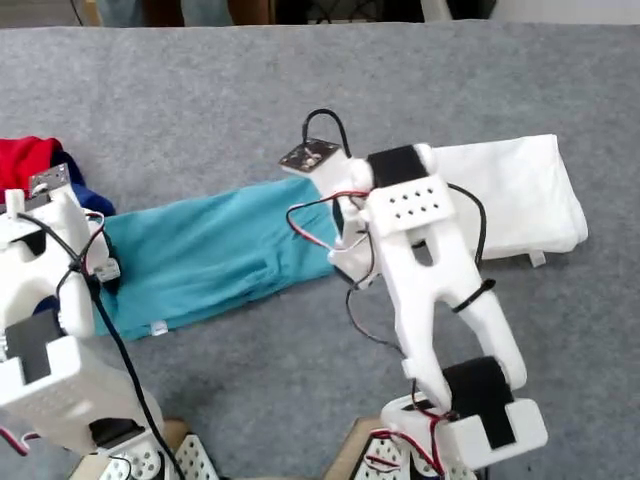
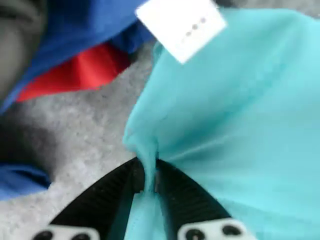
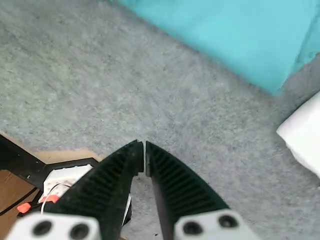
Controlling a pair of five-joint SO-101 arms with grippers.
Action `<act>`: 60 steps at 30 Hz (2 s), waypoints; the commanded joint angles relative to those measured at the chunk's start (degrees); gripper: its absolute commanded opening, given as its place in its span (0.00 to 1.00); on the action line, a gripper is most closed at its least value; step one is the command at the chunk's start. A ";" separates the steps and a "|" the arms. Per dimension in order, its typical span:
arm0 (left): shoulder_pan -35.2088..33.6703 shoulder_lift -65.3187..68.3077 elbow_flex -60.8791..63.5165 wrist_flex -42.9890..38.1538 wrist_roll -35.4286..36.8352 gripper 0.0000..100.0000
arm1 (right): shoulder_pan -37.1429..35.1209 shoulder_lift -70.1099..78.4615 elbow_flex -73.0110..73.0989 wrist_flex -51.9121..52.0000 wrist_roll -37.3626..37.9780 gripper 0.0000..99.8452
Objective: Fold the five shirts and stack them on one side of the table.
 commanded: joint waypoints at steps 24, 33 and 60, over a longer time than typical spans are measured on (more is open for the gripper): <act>10.24 -28.13 2.51 13.71 5.89 0.13 | -2.55 -11.82 0.04 0.70 -0.35 0.01; -1.36 -23.82 6.20 5.27 7.21 0.22 | -1.58 -3.74 2.07 -6.24 -0.70 0.02; -5.32 -24.00 4.79 2.46 -2.90 0.26 | 11.96 24.92 -4.79 -20.92 1.76 0.01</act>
